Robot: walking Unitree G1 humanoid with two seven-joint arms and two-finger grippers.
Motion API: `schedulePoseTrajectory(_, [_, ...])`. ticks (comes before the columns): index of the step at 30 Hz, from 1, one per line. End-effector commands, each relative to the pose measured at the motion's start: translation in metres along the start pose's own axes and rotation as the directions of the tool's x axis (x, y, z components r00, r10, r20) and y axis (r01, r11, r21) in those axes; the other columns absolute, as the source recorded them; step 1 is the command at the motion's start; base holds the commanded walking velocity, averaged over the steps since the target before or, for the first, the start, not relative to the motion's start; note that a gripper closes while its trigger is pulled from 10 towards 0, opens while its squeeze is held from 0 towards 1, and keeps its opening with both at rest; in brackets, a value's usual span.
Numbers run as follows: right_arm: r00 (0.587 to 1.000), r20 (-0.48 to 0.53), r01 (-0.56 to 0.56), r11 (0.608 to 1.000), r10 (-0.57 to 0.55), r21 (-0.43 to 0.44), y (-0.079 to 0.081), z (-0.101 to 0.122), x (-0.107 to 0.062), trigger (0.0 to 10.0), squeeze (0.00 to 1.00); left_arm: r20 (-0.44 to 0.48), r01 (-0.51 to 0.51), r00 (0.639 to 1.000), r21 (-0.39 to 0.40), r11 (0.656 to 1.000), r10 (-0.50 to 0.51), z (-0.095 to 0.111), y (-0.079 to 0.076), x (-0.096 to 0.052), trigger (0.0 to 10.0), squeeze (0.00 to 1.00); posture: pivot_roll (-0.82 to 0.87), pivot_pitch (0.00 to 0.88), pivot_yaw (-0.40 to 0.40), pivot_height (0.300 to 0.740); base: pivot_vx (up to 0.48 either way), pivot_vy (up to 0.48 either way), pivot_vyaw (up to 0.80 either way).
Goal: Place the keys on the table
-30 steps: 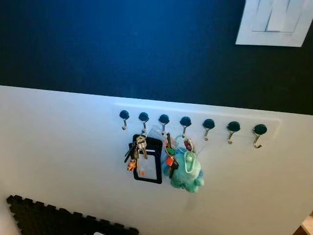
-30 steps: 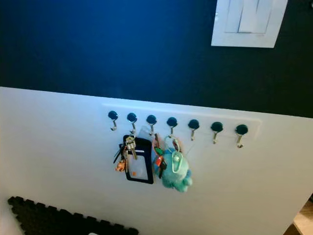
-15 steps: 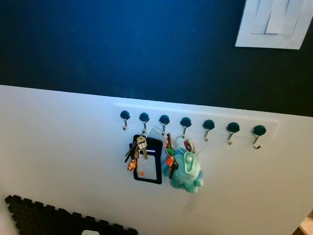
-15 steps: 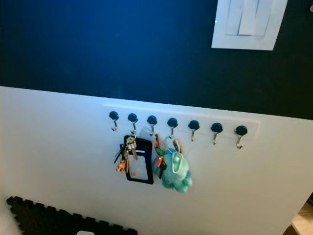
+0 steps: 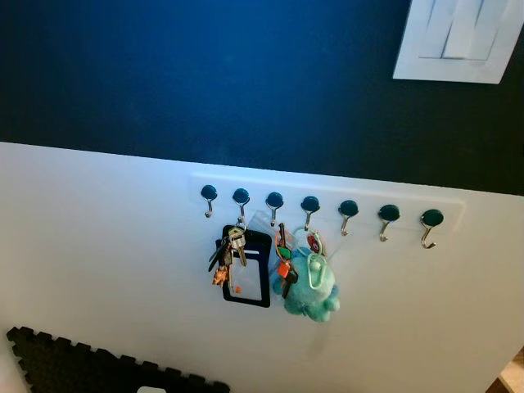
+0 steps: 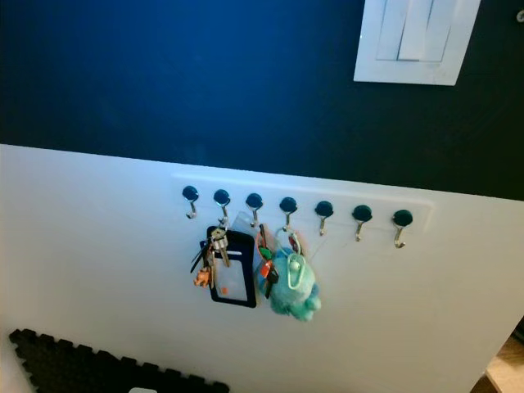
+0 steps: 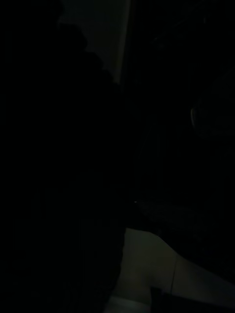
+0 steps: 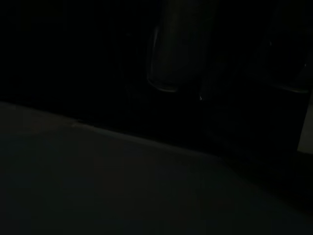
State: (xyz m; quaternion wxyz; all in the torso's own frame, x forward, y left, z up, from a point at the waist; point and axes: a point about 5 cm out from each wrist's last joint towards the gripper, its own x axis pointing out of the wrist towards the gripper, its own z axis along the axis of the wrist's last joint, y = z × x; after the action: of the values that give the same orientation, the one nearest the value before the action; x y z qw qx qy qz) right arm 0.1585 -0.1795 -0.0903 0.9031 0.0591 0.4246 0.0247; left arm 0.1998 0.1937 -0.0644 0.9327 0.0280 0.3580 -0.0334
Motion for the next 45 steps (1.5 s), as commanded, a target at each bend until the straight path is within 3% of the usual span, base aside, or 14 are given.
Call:
schedulePoseTrajectory(1, [1.0, -0.001, -0.001, 1.0, 0.001, 0.0, 0.001, -0.0028, -0.0009, 10.0, 0.0, -0.02, 0.007, 1.0, 0.003, 1.0, -0.007, -0.0033, -0.001, -0.0004, 10.0, 0.0, 0.06, 0.0, 0.003, 0.74, -0.274, 0.0, 0.0])
schedulePoseTrajectory(29, [1.0, -0.007, 0.001, 1.0, -0.001, 0.009, 0.0008, -0.005, -0.0016, 10.0, 0.0, -0.024, 0.021, 1.0, 0.025, 0.999, -0.021, -0.0029, -0.0014, -0.0002, 10.0, 0.0, 0.07, 0.0, 0.009, 0.74, -0.266, 0.0, 0.0])
schedulePoseTrajectory(45, [1.0, -0.003, -0.002, 1.0, 0.002, 0.03, 0.0007, -0.0036, -0.0011, 10.0, 0.0, -0.028, 0.051, 0.998, 0.055, 0.997, -0.049, 0.0001, -0.0048, 0.0017, 10.0, 0.0, 0.06, 0.0, 0.01, 0.74, 0.0, 0.0, 0.0])
